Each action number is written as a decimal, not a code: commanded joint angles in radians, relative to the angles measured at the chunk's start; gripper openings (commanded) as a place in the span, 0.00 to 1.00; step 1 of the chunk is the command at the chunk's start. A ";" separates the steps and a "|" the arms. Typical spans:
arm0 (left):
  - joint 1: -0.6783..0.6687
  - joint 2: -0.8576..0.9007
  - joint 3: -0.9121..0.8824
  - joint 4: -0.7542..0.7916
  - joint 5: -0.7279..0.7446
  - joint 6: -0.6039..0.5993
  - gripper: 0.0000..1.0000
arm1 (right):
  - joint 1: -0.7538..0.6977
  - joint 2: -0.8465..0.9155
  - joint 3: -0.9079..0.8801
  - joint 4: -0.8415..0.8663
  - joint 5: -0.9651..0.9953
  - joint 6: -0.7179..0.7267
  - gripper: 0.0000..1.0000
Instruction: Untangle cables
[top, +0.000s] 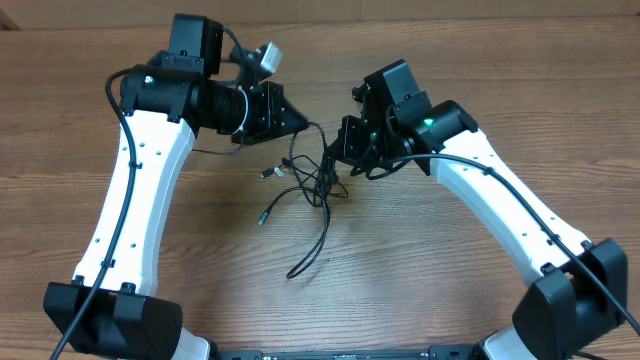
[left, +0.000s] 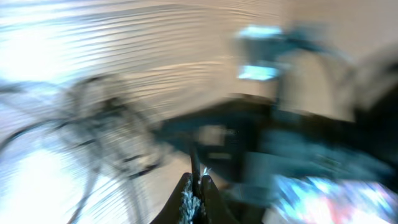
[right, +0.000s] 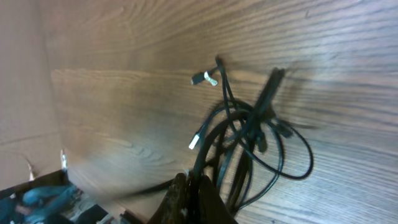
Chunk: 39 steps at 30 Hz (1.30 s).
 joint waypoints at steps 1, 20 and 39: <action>0.001 -0.029 0.012 -0.054 -0.403 -0.140 0.04 | -0.021 -0.133 0.053 0.011 0.085 -0.030 0.04; -0.007 -0.029 0.012 -0.024 -0.098 0.089 0.04 | -0.017 -0.281 0.043 -0.060 0.159 -0.082 0.34; -0.010 -0.029 0.012 -0.014 -0.130 0.022 0.04 | 0.121 0.082 0.043 0.029 0.046 -0.093 0.34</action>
